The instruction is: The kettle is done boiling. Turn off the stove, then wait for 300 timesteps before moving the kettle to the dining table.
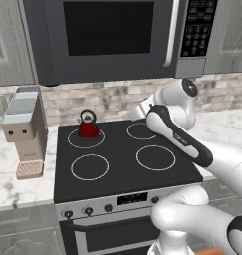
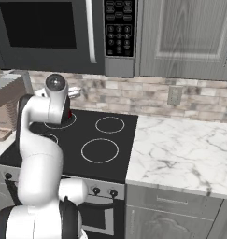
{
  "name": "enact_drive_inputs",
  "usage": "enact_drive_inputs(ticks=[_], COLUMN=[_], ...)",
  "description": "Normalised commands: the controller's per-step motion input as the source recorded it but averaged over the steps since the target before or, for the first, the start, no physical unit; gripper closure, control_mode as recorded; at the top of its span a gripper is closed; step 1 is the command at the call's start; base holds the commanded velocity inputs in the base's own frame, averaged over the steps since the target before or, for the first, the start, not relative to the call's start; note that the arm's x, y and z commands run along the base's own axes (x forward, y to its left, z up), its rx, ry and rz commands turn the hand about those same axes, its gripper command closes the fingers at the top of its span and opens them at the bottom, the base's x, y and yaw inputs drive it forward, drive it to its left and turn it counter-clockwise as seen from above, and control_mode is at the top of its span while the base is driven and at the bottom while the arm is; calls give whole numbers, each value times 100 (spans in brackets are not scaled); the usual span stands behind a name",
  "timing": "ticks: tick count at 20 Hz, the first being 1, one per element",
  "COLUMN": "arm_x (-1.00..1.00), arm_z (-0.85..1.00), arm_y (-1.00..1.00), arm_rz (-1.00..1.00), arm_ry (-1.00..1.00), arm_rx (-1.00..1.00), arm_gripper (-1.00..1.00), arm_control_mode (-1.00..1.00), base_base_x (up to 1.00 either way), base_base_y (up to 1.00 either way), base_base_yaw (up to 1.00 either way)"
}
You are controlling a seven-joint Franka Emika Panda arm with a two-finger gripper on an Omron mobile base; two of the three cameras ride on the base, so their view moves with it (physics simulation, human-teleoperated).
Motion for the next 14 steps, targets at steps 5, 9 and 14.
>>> enact_drive_inputs(ticks=[5,9,14], arm_x=[15,12,24], arm_z=[-14,-16,-14], arm_y=[2,0,6], arm_rz=[0,0,0], arm_ry=[2,0,5], arm_rx=[0,0,0], arm_gripper=[-100,-100,-100], arm_control_mode=[-100,-100,-100], base_base_x=[0,0,0], base_base_y=[0,0,0], base_base_yaw=[0,0,0])
